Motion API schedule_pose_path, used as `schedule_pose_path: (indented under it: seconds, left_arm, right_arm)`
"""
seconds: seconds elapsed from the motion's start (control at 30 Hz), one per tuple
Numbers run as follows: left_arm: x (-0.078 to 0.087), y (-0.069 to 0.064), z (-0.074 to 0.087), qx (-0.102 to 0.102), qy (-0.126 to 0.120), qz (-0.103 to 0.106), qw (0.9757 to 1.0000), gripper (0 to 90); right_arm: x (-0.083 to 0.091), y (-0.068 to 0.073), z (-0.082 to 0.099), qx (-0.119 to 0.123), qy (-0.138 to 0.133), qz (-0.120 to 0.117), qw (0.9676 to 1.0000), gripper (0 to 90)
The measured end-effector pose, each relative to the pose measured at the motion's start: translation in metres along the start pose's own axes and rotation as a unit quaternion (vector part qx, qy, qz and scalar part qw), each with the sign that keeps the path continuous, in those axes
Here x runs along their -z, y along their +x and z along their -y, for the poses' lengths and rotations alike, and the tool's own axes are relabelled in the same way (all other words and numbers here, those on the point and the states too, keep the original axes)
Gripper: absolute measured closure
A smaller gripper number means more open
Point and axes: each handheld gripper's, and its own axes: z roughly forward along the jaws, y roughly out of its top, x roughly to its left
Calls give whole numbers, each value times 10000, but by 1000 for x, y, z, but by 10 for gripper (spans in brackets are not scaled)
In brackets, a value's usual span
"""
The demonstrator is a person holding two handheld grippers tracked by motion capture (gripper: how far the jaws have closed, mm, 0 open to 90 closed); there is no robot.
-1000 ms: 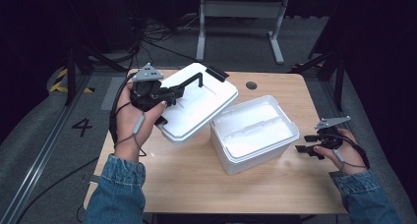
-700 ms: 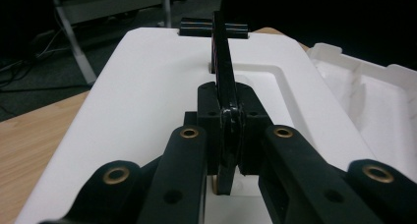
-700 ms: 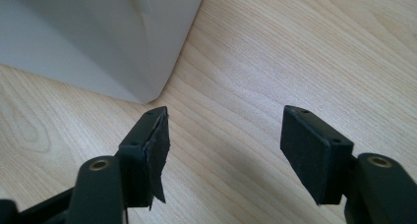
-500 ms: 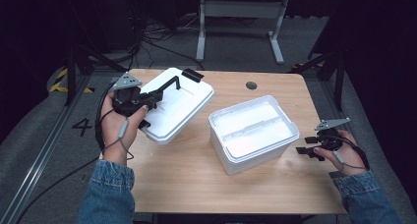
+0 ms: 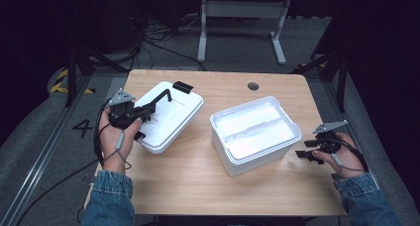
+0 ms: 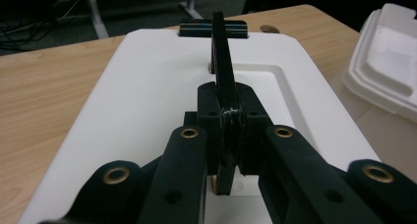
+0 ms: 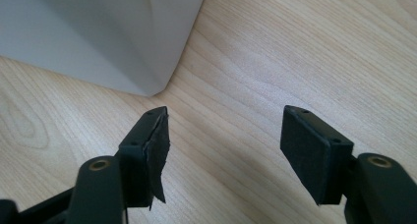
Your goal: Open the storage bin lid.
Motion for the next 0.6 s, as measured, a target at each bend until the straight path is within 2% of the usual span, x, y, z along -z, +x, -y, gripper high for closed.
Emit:
schedule_pose_path:
  seconds: [0.17, 0.2, 0.6]
  left_arm:
    - [-4, 6, 14, 134, 60, 16, 9999, 842]
    - [-7, 8, 20, 220, 49, 21, 9997, 842]
    - [-19, 14, 37, 347, 300, 11, 9989, 842]
  right_arm:
    - [-1, 1, 0, -20, 36, -2, 10000, 363]
    - [-2, 2, 0, -18, 44, -1, 10000, 363]
    - [-3, 2, 1, 8, 69, -14, 10000, 361]
